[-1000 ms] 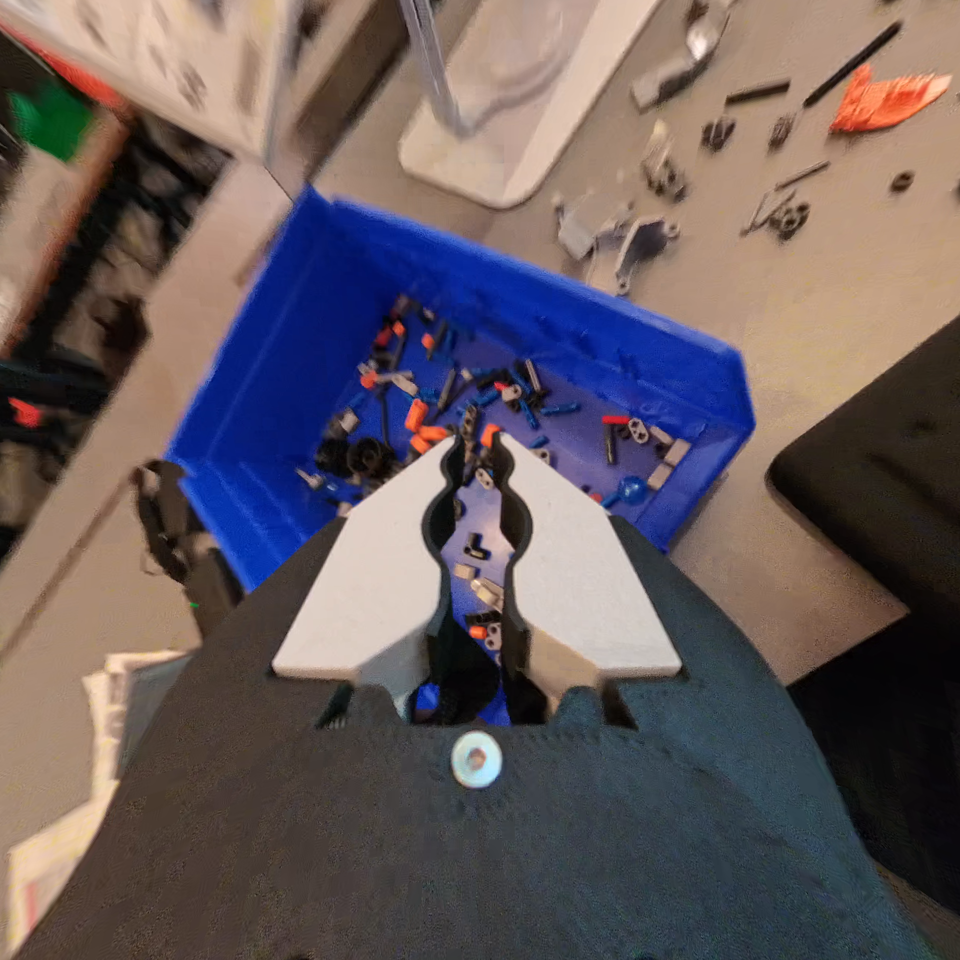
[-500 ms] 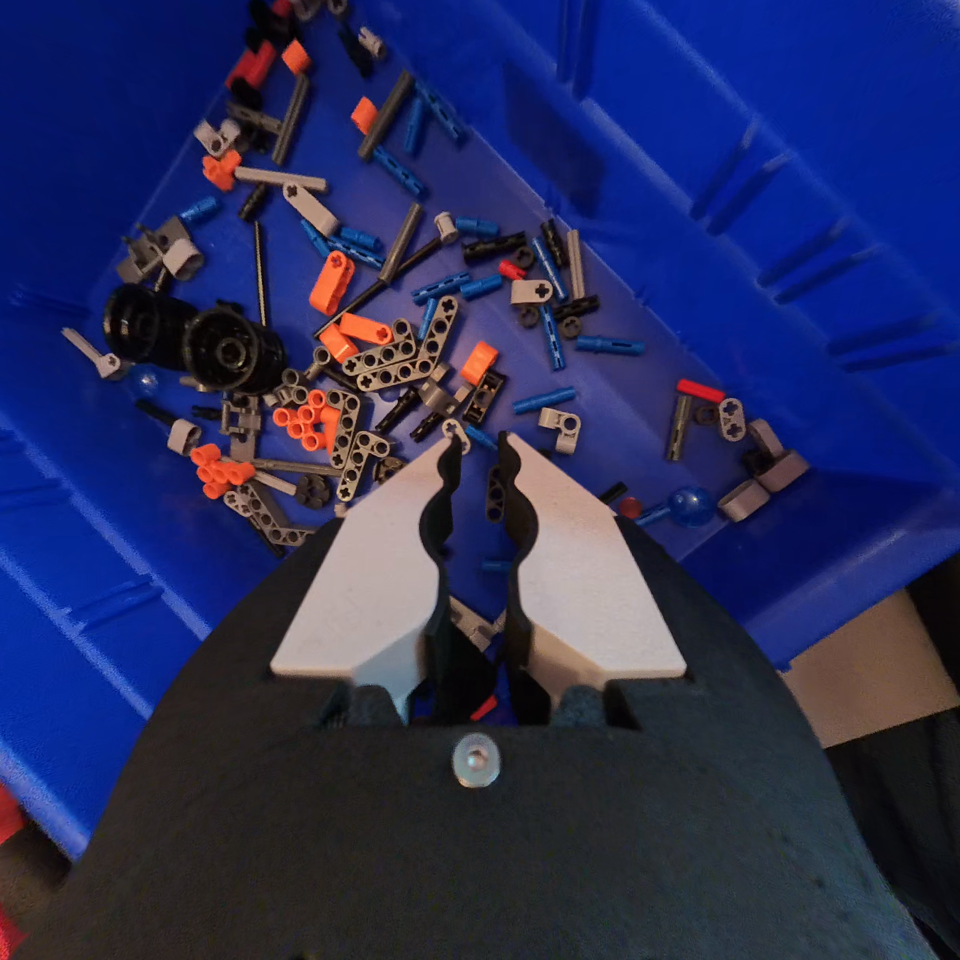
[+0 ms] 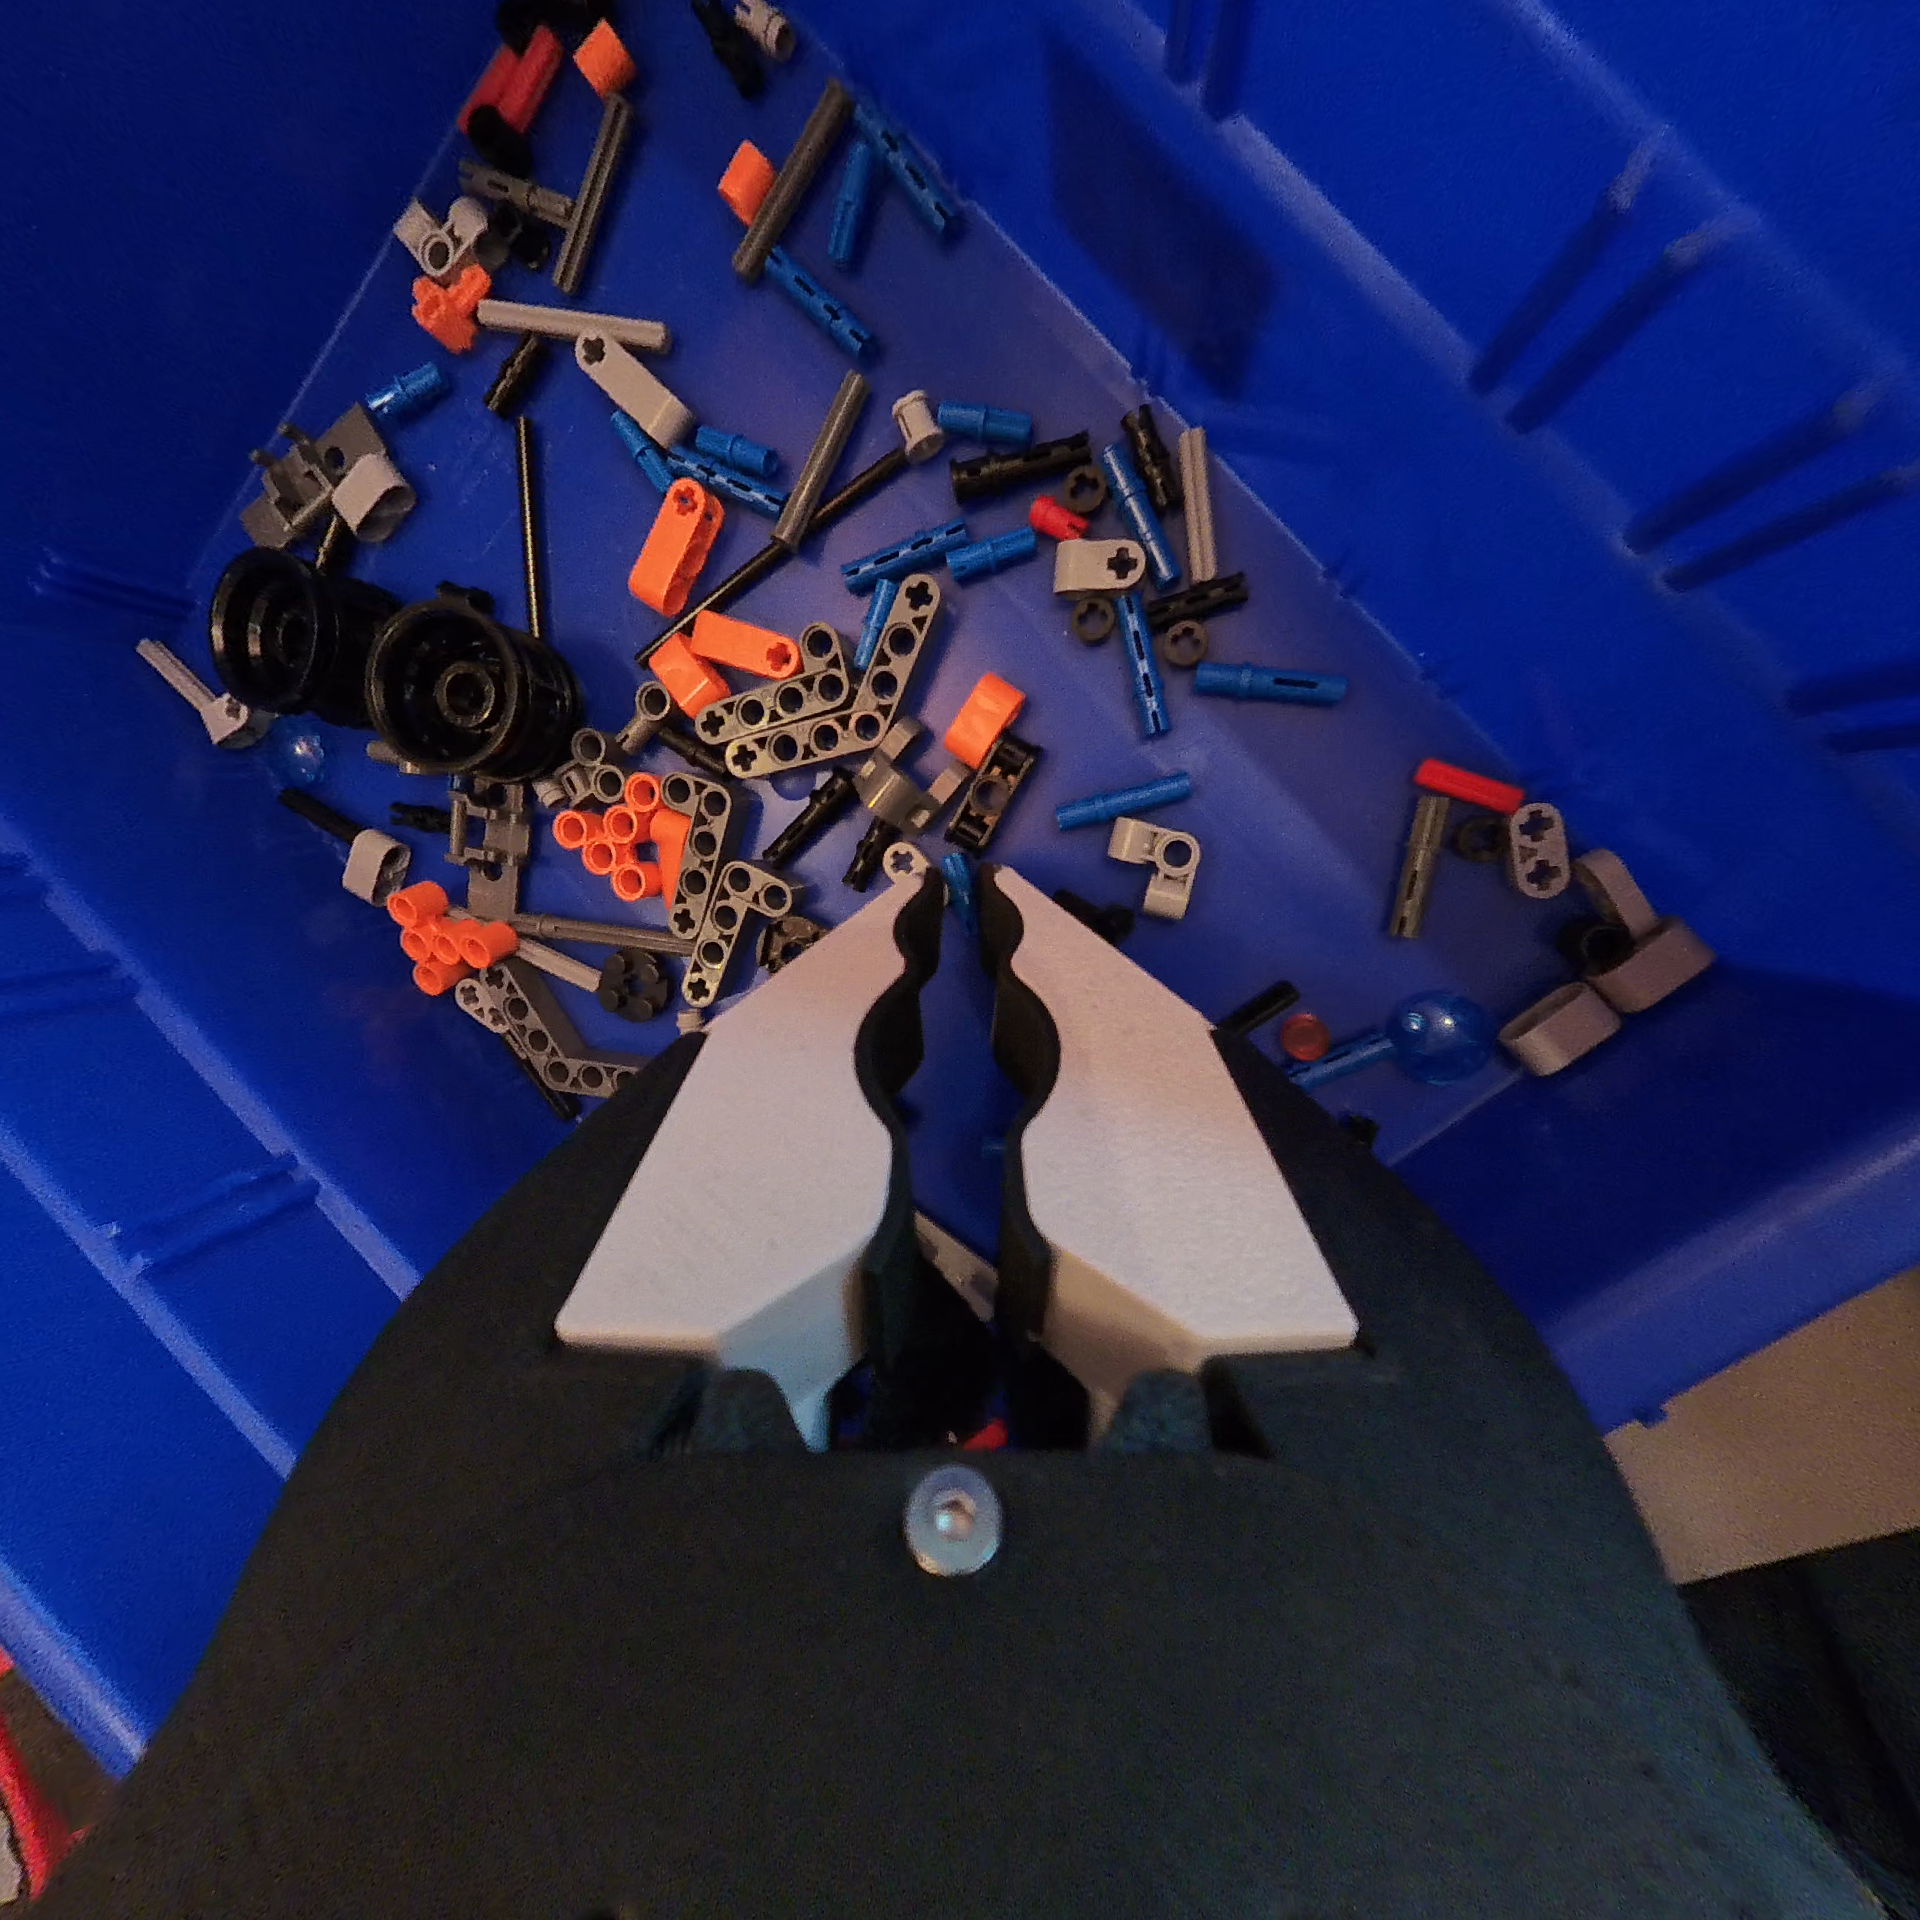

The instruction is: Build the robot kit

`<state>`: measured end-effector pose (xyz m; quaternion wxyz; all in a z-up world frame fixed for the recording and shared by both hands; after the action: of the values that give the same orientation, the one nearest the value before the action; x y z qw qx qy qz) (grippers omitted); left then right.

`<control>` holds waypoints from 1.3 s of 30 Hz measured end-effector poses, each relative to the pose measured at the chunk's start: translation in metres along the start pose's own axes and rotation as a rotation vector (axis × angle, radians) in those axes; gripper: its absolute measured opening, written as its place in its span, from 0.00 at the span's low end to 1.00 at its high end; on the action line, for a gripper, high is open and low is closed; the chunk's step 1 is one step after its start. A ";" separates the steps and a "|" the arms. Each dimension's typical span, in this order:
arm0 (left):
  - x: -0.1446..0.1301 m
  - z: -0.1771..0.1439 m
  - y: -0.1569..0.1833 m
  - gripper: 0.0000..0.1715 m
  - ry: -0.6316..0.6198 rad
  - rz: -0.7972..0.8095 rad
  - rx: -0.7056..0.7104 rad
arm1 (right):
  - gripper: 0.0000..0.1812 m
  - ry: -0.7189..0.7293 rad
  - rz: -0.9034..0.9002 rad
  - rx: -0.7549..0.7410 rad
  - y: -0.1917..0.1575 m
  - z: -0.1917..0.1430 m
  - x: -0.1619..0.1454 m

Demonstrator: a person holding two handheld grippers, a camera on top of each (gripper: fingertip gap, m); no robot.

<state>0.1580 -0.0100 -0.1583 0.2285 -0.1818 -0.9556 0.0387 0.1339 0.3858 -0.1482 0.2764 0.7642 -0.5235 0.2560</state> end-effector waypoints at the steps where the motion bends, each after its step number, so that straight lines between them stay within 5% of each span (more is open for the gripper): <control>1: 0.000 0.000 0.001 0.02 0.012 0.001 0.000 | 0.07 0.002 -0.001 -0.002 0.000 -0.001 0.001; 8: 0.007 -0.015 0.000 0.02 0.129 -0.013 0.007 | 0.07 0.017 -0.018 -0.035 0.002 -0.007 0.008; 14: 0.034 -0.080 0.006 0.01 0.427 -0.066 -0.023 | 0.07 0.050 -0.051 -0.108 0.004 -0.016 0.025; 21: 0.077 -0.168 0.101 0.01 0.819 -0.021 -0.345 | 0.09 0.124 -0.081 -0.245 0.005 -0.033 0.059; 28: 0.125 -0.134 0.213 0.01 0.900 -0.106 -0.721 | 0.10 0.281 -0.126 -0.416 -0.006 -0.039 0.098; 39: 0.168 -0.090 0.259 0.01 0.927 -0.391 -1.040 | 0.11 0.212 -0.201 -0.690 0.012 -0.039 0.088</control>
<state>0.1448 0.2918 -0.0481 0.4971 -0.0903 -0.6702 -0.5436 0.1466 0.3516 -0.0585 0.5942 0.6429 -0.4697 0.1139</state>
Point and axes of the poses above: each gripper's, where its closed fingertips meet, z out along the fingers, x out of its top, y = z × x across the jaws, the point moved 3 cm from there along -z, back along the fingers, and after that the axes turned 8 degrees about -z, right-handed, at the moved point
